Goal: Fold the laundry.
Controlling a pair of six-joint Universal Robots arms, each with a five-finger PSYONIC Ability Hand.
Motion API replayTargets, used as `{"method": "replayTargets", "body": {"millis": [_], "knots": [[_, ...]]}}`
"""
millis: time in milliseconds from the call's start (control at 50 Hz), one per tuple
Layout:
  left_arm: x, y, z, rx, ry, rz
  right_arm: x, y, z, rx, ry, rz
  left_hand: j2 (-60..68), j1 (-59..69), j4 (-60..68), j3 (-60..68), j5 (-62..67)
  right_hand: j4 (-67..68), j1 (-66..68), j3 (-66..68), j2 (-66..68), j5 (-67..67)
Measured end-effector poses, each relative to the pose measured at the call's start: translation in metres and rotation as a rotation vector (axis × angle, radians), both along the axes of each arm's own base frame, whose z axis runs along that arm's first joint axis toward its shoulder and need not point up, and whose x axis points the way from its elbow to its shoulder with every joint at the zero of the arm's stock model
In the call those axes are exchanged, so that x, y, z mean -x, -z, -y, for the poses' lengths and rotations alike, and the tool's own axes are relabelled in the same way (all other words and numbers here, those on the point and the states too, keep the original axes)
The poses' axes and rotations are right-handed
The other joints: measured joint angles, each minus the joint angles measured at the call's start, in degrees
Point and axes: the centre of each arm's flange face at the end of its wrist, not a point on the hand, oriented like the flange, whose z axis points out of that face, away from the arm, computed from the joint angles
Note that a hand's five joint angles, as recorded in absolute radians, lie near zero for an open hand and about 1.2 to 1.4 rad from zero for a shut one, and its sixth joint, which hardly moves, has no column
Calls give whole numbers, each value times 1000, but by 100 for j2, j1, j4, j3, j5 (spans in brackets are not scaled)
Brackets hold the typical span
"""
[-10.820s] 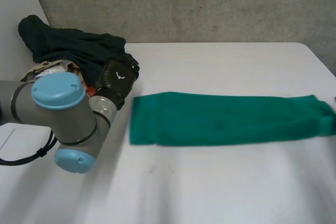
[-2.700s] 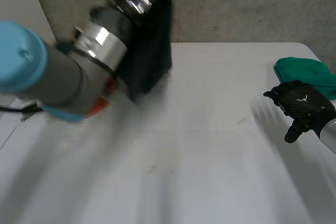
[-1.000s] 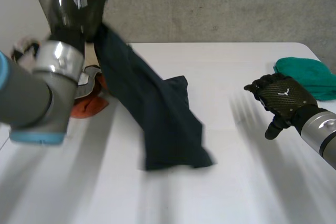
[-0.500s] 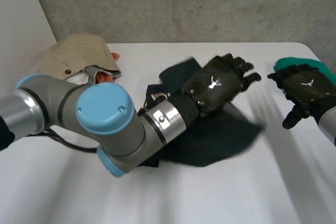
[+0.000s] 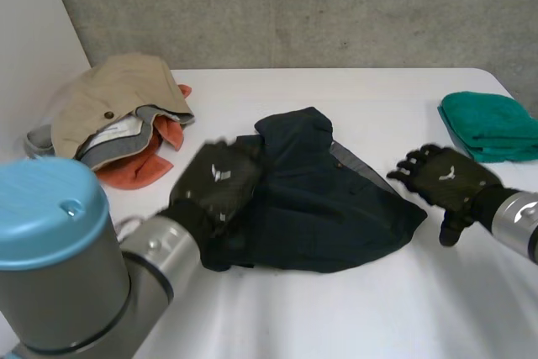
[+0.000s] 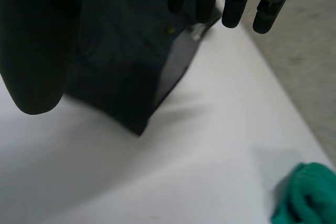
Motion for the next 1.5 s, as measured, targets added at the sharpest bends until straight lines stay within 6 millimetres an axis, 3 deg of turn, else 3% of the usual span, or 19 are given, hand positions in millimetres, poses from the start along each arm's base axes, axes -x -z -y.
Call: {"method": "replayTargets", "body": {"millis": [220, 480, 580, 660, 760, 860, 900, 1000, 1060, 1120, 1240, 1400, 1500], "knots": [[-4, 45, 5, -95, -61, 99, -13, 40, 12, -21, -82, -73, 736, 732, 799, 723, 868, 790, 710, 797, 791, 743], [0, 74, 19, -98, -78, 118, -32, 56, 21, 33, -128, -70, 2311, 2218, 2361, 2288, 2375, 1890, 1795, 1874, 1868, 1803], [1, 77, 26, -89, -88, 111, -36, 59, 23, 34, -130, -76, 4407, 4289, 4512, 4378, 4452, 5088, 3874, 5054, 5120, 4854], [3, 63, 34, -31, -99, 75, -40, 55, 27, 51, -117, -75, 4769, 4428, 4900, 4743, 4729, 5611, 4656, 5554, 5529, 5357], [7, 18, 45, 116, -107, 2, -43, 20, 36, 126, -68, -24, 4792, 4428, 4901, 4770, 4729, 5643, 4851, 5577, 5530, 5425], [4, -61, 52, 331, -132, -113, -42, -65, 36, 269, -8, 98, 4806, 4428, 4918, 4789, 4729, 5646, 4851, 5577, 5530, 5457], [-2, -97, 51, 419, -147, -170, -39, -107, 28, 327, 9, 146, 4821, 4428, 4921, 4797, 4741, 5646, 4851, 5577, 5530, 5478], [-14, -163, 41, 565, -169, -277, -30, -184, 5, 412, 37, 213, 4857, 4428, 4922, 4818, 4744, 5647, 4851, 5585, 5530, 5494], [-21, -187, 35, 609, -176, -310, -26, -215, -8, 429, 46, 235, 4857, 4428, 4922, 4818, 4744, 5648, 4851, 5586, 5530, 5511], [-23, -195, 35, 607, -180, -307, -26, -227, -12, 416, 49, 240, 4857, 4428, 4922, 4818, 4744, 5648, 4851, 5586, 5530, 5527], [-14, -173, 52, 518, -175, -232, -33, -213, -1, 332, 53, 223, 4857, 4428, 4922, 4818, 4802, 5648, 4874, 5586, 5529, 5531], [2, -96, 123, 361, -182, -88, -59, -139, 38, 179, 94, 124, 4857, 4450, 4923, 4819, 4815, 5649, 4907, 5586, 5530, 5532], [12, -81, 169, 431, -184, -106, -70, -112, 71, 242, 124, 119, 4864, 4450, 4924, 4838, 4815, 5650, 4907, 5586, 5530, 5532]]}}
